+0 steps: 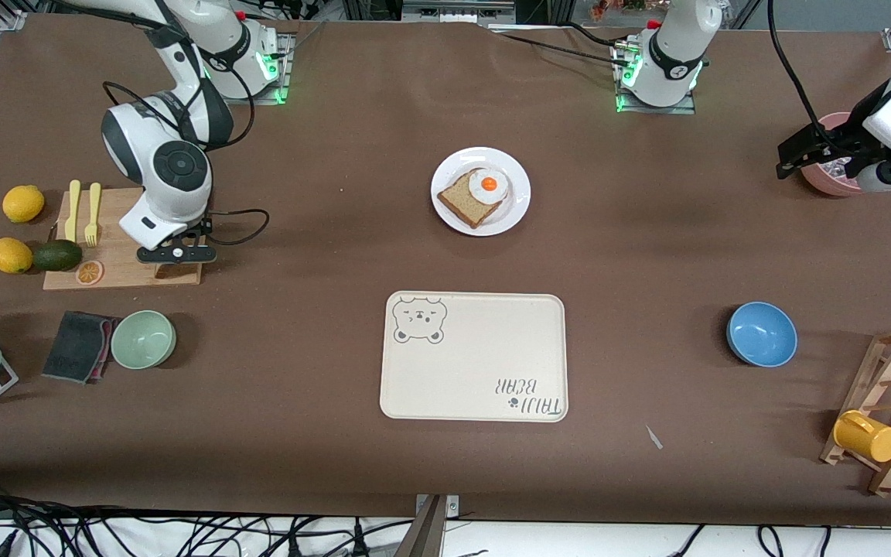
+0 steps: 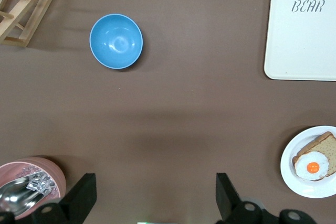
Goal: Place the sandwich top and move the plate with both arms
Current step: 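Carry the bread slice with the right gripper toward the white plate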
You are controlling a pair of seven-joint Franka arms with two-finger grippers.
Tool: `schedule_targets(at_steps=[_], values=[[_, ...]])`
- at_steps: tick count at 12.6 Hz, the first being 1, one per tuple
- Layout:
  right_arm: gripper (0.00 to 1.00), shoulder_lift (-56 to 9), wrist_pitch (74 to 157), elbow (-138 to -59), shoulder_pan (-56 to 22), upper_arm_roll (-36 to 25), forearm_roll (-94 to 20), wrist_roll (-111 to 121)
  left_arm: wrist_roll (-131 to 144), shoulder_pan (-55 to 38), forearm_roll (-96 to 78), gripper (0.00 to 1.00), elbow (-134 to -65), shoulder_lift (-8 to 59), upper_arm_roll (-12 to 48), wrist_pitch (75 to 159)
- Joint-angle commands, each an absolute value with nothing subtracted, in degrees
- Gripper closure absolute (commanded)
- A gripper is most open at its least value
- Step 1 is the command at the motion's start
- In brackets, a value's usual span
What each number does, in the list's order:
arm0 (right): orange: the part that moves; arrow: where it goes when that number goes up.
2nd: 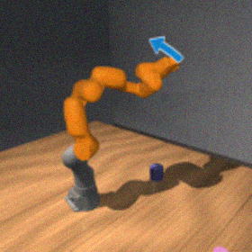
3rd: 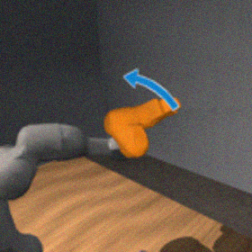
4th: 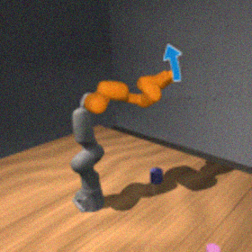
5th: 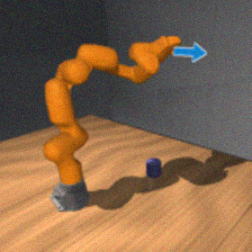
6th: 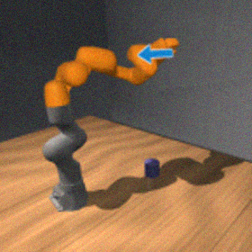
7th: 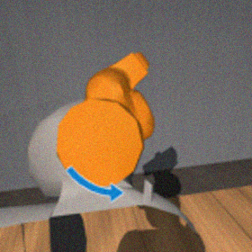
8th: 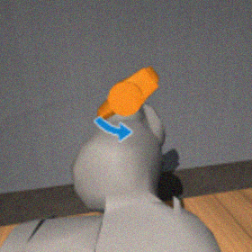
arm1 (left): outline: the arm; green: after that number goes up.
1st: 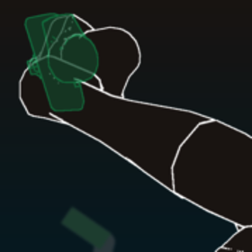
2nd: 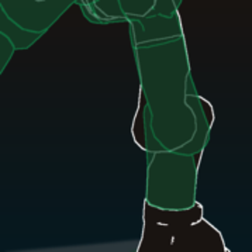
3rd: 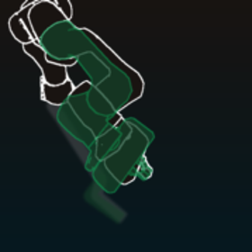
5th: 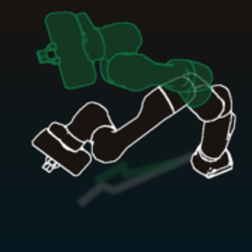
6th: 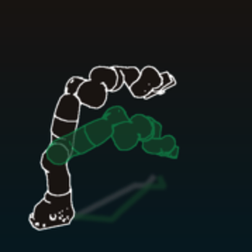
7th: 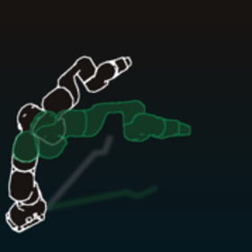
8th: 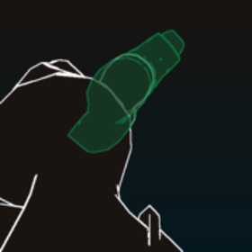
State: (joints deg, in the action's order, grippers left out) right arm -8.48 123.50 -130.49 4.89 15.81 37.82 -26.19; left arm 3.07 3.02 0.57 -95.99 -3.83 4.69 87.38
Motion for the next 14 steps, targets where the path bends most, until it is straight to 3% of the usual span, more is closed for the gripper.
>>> schedule_targets(at_steps=[1, 4, 7, 10, 14], values=[[1.0, -4.07, 120.85, -130.17, 4.92, 21.25, 31.23, -24.35, 3.43, 3.25, 1.32, 0.0, -94.83, -3.6, 5.01, 86.22], [1.0, -0.53, 118.22, -129.21, 4.83, 31.78, 26.29, -23.73, 3.34, 3.25, 1.32, 0.0, -94.75, -3.6, 5.01, 86.22], [1.0, -0.79, 117.95, -120.7, 4.75, 42.42, 15.6, -25.3, 3.34, 3.25, 1.32, 0.0, -94.83, -3.69, 5.01, 86.22], [1.0, -2.71, 118.57, -115.94, 0.99, 43.51, 9.94, -27.33, 3.34, 3.25, 1.32, 0.0, -94.83, -3.6, 5.01, 86.22], [1.0, -8.33, 117.78, -110.58, -12.18, 43.07, 12.29, -40.66, 3.34, 3.25, 1.32, 0.0, -94.83, -3.6, 5.01, 86.22]])
